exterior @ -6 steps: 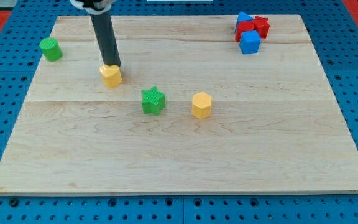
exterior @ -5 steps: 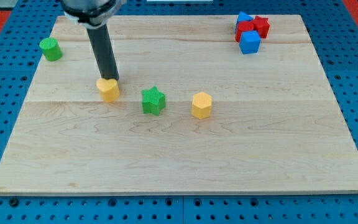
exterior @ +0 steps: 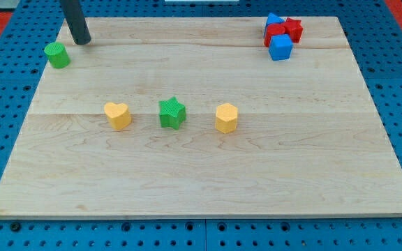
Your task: Move the green circle towards center left
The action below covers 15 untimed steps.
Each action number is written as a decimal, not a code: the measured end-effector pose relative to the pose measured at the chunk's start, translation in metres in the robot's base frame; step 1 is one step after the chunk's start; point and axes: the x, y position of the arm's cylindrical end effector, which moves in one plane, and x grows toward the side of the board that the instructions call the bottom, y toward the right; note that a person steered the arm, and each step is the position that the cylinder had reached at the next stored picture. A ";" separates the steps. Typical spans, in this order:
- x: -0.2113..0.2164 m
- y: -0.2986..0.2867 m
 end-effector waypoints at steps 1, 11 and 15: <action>-0.009 -0.051; 0.144 0.013; 0.150 0.011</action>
